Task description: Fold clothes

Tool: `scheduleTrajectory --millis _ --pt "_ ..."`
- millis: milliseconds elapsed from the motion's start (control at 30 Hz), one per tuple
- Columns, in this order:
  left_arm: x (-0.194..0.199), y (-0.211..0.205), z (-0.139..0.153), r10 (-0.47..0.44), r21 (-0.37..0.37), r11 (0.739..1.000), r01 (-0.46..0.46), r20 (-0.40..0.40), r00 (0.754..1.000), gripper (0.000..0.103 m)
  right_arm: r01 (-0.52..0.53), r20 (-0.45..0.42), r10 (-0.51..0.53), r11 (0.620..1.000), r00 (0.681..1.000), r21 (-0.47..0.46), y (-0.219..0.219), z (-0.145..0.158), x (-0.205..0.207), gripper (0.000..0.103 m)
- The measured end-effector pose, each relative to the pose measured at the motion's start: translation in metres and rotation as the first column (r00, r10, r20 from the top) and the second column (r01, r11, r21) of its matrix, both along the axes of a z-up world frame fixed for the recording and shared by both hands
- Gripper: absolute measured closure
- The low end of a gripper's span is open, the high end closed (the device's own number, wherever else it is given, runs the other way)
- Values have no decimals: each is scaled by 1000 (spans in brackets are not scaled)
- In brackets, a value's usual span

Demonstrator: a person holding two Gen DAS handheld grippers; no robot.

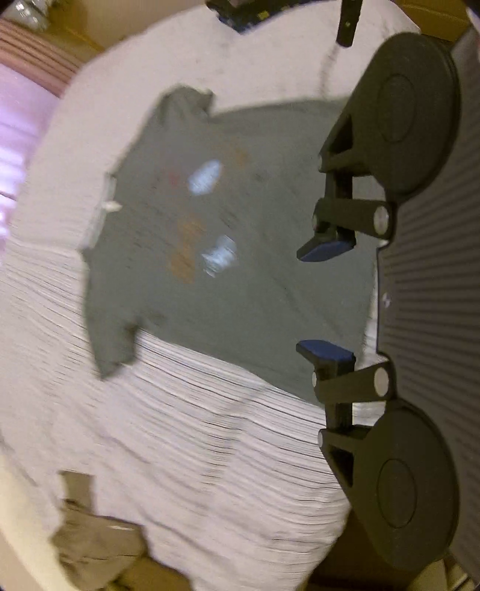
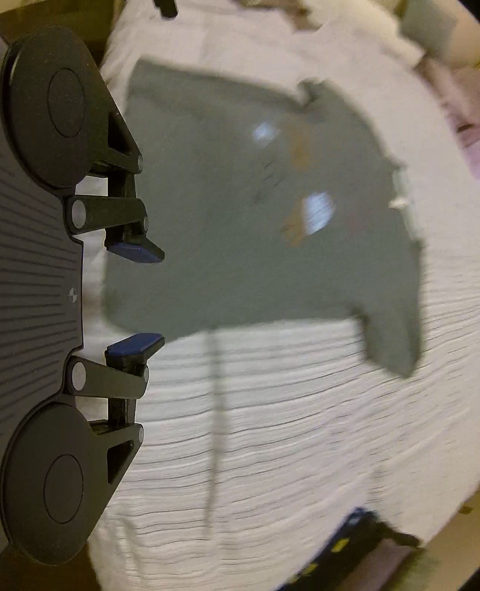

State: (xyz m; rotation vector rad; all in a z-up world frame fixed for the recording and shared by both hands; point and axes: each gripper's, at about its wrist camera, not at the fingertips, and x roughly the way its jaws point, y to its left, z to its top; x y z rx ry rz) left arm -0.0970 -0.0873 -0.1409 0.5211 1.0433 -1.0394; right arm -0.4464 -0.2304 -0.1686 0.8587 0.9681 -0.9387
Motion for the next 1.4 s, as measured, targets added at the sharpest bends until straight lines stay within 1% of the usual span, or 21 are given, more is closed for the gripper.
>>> scheduleTrajectory --millis 67,100,233,300,400,567,667,933,1400 --pt "-9 2 17 0 -30 1000 0 7 1000 55 15 51 -14 999 999 -31 -4 26 9 57" --pt "-13 4 24 2 -39 999 -2 8 1000 54 24 64 -22 999 998 -32 -4 34 11 57" --pt "-26 14 41 20 -49 999 -19 20 1000 54 9 102 -4 999 995 -43 7 61 15 57" --pt "-32 17 47 29 -47 998 -28 27 999 53 -11 95 17 998 995 -61 16 70 14 57" --pt "-38 24 57 30 -58 998 -27 43 999 53 -36 78 42 996 996 -80 25 75 12 57" --pt "-56 30 80 22 -87 996 -13 96 995 48 -49 78 57 995 995 -91 35 78 7 57" --pt "-62 31 86 26 -92 996 -14 123 992 47 -51 75 59 994 995 -98 37 79 2 57" --pt "-71 36 89 36 -77 997 -24 155 987 45 -58 66 66 992 996 -114 37 85 -4 57" --pt "-87 36 69 18 -2 1000 -18 165 986 43 -89 40 93 992 995 -85 36 77 -11 57"
